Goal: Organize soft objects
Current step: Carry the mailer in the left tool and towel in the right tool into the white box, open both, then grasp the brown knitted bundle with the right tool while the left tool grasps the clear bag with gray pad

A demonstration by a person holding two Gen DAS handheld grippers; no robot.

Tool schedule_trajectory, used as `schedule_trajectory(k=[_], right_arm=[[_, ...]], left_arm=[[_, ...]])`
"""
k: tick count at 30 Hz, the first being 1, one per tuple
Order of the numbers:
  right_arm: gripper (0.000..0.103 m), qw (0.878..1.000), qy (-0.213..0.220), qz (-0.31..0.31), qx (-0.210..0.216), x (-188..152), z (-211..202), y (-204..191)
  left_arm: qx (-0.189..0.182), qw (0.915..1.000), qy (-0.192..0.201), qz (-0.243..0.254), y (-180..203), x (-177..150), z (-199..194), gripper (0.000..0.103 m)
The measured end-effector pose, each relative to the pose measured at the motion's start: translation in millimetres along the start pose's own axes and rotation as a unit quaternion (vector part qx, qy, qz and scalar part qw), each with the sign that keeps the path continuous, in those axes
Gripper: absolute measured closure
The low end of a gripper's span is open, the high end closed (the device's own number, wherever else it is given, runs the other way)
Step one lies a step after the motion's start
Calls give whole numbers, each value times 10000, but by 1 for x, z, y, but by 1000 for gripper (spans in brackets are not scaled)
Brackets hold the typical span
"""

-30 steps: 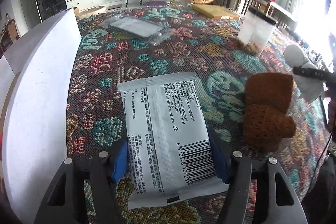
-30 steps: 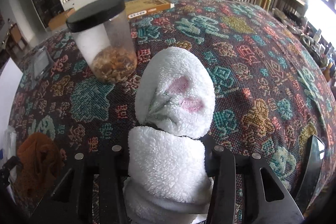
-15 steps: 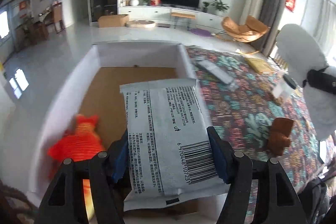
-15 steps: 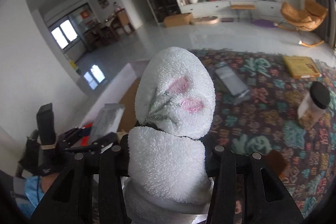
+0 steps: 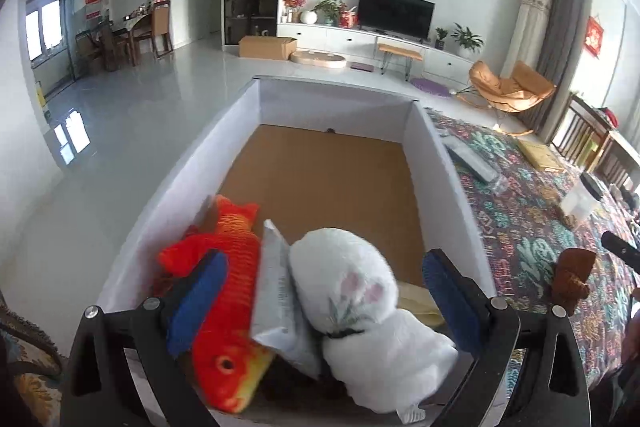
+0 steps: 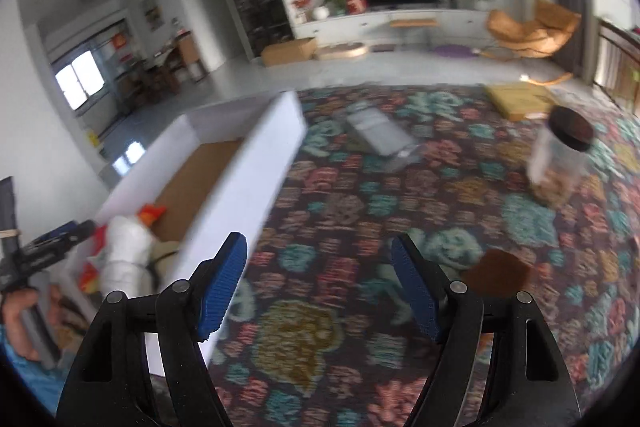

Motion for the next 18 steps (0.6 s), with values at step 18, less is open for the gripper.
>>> schedule_trajectory(k=[18], right_arm=[[47, 9759, -747, 2051, -26, -79, 62, 118]], left_arm=[[-2123, 9716, -592, 866, 238, -44, -4, 5]])
Point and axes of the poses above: each gripper's, at about its wrist camera, not at the fingertips, and z roughly the way its jaws point, y to its right, x to its top, the point moved 9 cm from there along z, roughly the way its jaws point, and after that the axes turned 3 degrees about -y, right-handed, at the moved point
